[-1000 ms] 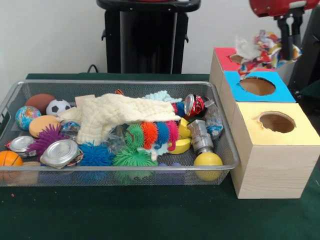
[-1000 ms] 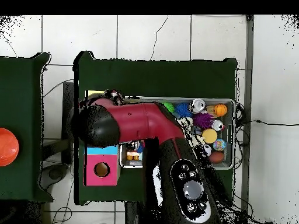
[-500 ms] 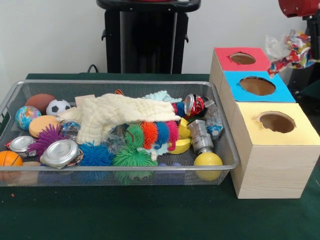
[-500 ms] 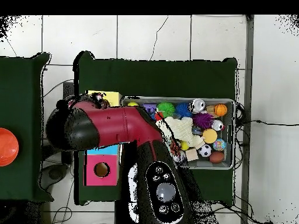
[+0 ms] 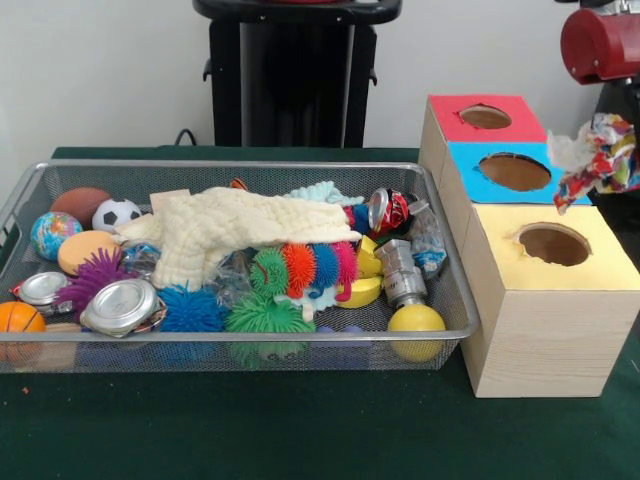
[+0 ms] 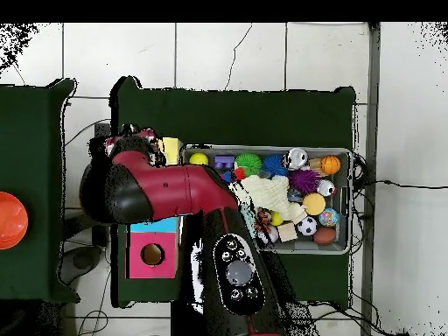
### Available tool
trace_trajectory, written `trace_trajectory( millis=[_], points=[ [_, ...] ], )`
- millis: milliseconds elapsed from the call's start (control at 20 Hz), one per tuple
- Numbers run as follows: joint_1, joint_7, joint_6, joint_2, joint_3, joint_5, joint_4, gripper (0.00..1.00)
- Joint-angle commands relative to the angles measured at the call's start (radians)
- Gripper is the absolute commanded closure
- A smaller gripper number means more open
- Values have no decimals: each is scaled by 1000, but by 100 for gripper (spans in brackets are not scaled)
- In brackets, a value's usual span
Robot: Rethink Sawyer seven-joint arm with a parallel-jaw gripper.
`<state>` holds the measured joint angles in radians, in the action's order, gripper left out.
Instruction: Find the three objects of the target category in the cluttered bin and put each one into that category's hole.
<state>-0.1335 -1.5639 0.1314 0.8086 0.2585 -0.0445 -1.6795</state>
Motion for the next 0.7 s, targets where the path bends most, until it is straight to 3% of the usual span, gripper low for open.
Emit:
trace_trajectory(
  millis=[50,700],
  points=[
    [11,-266,-124,-107,-52,30,-75,100],
    [4,-269,-260,-176,-34,33,-102,100]
  ],
)
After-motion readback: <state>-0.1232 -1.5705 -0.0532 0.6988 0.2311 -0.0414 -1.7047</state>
